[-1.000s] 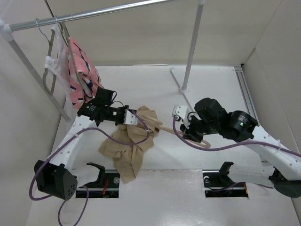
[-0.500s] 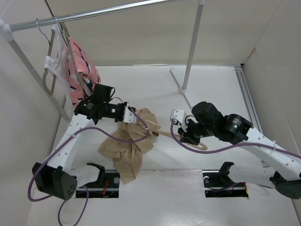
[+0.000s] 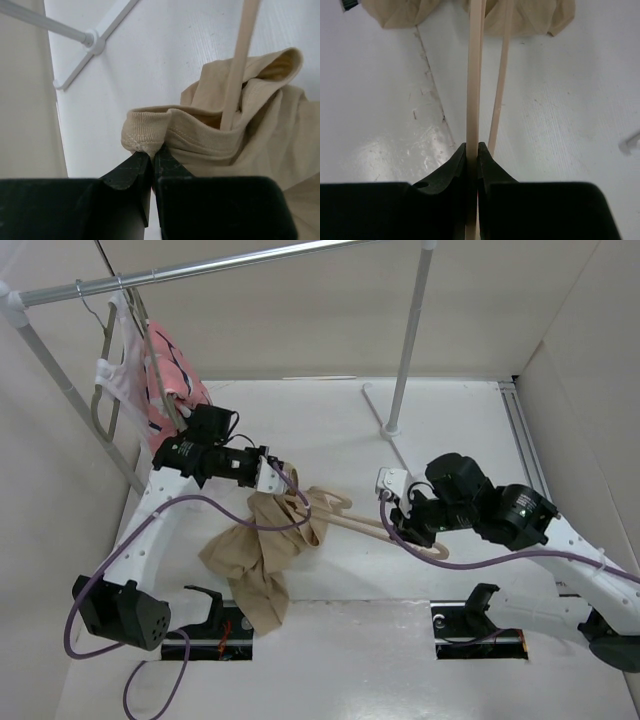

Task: Place the t-shirt on the hanger
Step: Place tshirt on hanger

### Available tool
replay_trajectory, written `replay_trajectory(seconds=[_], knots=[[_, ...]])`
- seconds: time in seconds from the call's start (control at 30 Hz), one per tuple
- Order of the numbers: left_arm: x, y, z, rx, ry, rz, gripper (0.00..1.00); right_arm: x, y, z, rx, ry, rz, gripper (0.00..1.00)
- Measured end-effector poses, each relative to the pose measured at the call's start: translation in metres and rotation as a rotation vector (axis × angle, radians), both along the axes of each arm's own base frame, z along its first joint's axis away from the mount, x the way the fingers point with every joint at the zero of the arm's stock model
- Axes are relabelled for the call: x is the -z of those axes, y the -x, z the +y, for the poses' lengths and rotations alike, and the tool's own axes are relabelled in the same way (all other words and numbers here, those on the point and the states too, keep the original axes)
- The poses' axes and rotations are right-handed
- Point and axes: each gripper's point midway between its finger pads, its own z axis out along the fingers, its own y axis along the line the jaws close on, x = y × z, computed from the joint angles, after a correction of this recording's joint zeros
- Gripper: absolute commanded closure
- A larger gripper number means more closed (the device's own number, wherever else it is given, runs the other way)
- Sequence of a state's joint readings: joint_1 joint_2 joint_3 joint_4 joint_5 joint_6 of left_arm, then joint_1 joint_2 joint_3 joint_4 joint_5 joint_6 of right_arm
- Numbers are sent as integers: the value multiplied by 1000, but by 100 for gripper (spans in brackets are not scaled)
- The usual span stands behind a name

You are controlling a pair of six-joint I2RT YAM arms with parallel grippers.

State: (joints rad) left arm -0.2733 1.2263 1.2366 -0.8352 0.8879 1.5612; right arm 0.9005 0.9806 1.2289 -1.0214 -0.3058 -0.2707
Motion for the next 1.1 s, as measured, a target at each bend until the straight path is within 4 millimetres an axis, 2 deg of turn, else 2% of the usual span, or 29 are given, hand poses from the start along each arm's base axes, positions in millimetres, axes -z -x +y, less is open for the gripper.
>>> replay_trajectory(seconds=[0.2, 0.37, 0.47, 0.6, 0.7, 0.93, 1.1], knots=[[-7, 24, -5, 105, 20, 22, 100, -2, -21, -11, 81, -9, -21, 100], [-8, 38, -17, 160, 45, 52, 100, -10, -31, -5, 70, -50, -53, 100], [-12, 37, -24, 134, 64, 81, 100, -8, -32, -1, 43, -50, -50, 100], [-15, 22, -27, 67, 77, 88, 100, -8, -35, 3, 31, -57, -58, 100], [-12, 20, -27, 62, 70, 95, 96, -13, -35, 3, 35, -72, -75, 100], [2, 37, -33, 130, 43, 152, 85, -21, -39, 13, 21, -128, -109, 100], [22, 47, -31, 176, 3, 223, 85, -15, -42, 20, 10, -117, -95, 100]])
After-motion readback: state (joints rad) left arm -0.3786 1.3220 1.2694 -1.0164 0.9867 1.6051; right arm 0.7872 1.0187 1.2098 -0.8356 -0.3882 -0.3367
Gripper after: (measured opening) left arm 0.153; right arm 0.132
